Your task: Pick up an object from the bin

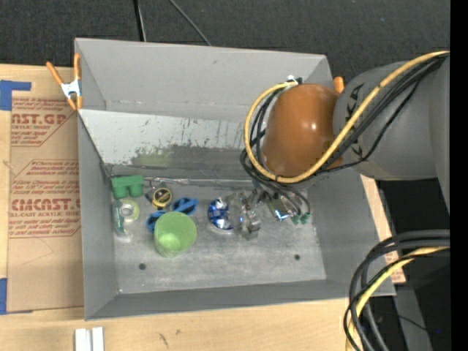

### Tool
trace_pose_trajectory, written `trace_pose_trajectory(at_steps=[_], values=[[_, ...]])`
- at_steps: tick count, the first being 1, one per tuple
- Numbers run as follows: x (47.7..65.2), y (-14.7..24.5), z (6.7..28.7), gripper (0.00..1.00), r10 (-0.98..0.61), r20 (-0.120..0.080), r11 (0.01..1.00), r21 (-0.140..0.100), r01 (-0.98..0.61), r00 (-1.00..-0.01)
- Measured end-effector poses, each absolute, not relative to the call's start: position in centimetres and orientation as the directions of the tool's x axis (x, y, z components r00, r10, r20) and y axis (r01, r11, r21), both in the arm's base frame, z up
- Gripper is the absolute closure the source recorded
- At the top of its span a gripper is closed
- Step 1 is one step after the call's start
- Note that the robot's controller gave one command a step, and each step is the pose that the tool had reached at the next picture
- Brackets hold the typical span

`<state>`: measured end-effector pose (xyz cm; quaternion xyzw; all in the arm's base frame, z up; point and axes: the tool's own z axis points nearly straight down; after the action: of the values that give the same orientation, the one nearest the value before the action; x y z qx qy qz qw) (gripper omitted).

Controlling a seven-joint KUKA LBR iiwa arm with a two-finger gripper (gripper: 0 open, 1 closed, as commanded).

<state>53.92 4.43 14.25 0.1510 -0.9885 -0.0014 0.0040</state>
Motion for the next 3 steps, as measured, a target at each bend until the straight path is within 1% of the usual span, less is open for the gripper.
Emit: trace_pose_trajectory(at_steps=[1,2,3], values=[[55.8,3.4,23.5,1.00,-0.334,-0.012,0.943,-0.003,-0.334,-0.943],[59.2,4.3,14.8,1.00,-0.212,0.003,0.977,0.002,-0.212,-0.977],[59.3,4.3,15.2,0.00,-0.212,-0.003,0.977,0.001,-0.212,-0.977]])
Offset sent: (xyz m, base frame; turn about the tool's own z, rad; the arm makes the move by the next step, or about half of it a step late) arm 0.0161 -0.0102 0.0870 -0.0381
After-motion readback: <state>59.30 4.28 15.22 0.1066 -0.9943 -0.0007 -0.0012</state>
